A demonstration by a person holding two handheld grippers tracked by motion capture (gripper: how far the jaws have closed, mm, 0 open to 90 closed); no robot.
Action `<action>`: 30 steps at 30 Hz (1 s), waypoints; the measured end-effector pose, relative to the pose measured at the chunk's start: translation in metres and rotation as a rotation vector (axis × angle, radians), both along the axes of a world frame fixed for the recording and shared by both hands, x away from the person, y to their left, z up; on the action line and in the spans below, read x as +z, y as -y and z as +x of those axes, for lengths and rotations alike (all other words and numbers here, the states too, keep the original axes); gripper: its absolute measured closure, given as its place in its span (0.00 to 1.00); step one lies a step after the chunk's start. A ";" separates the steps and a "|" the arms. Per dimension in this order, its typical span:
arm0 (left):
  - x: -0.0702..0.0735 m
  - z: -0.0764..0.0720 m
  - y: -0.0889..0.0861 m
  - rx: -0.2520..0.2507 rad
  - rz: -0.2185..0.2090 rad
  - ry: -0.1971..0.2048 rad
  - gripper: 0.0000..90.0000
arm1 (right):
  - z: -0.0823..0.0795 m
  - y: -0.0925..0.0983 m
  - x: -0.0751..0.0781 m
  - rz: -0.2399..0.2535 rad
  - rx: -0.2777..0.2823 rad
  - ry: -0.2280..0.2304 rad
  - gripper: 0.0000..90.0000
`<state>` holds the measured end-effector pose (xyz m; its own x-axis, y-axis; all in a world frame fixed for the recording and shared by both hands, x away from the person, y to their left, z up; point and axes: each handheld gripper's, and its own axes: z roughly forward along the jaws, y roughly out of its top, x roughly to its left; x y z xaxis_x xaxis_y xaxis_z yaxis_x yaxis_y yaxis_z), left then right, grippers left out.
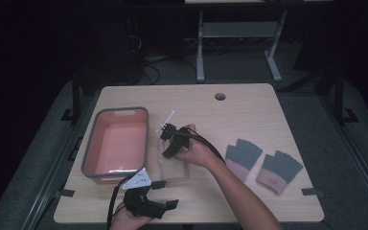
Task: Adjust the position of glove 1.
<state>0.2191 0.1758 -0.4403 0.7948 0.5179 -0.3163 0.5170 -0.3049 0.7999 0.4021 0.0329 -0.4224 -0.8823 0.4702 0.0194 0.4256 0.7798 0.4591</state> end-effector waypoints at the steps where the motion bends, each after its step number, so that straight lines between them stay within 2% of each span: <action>1: 0.000 0.000 0.000 -0.002 0.001 -0.001 0.17 | 0.000 0.000 -0.001 -0.007 -0.002 -0.003 0.42; 6: -0.001 0.000 0.001 -0.007 0.001 -0.004 0.17 | -0.002 0.002 -0.002 -0.027 -0.006 0.000 0.43; 12: -0.001 0.001 0.003 -0.009 0.006 -0.004 0.17 | -0.005 0.014 -0.002 -0.034 -0.034 -0.001 0.43; 20: -0.001 0.002 0.007 -0.012 -0.011 -0.020 0.17 | -0.008 0.041 -0.001 -0.027 -0.082 -0.013 0.44; 22: 0.001 0.002 0.009 -0.011 0.000 -0.015 0.17 | -0.010 0.047 -0.002 -0.020 -0.096 -0.020 0.44; 28: 0.001 0.005 0.015 -0.008 -0.012 -0.044 0.17 | -0.012 0.064 -0.002 -0.009 -0.137 -0.044 0.44; 30: 0.001 0.008 0.017 -0.004 -0.015 -0.054 0.17 | -0.014 0.068 -0.001 0.010 -0.147 -0.048 0.41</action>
<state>0.2271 0.1584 -0.4391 0.7783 0.5102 -0.3659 0.5581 -0.2953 0.7754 0.3885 -0.0351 -0.4229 -0.8020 0.5937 0.0652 0.5565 0.7031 0.4427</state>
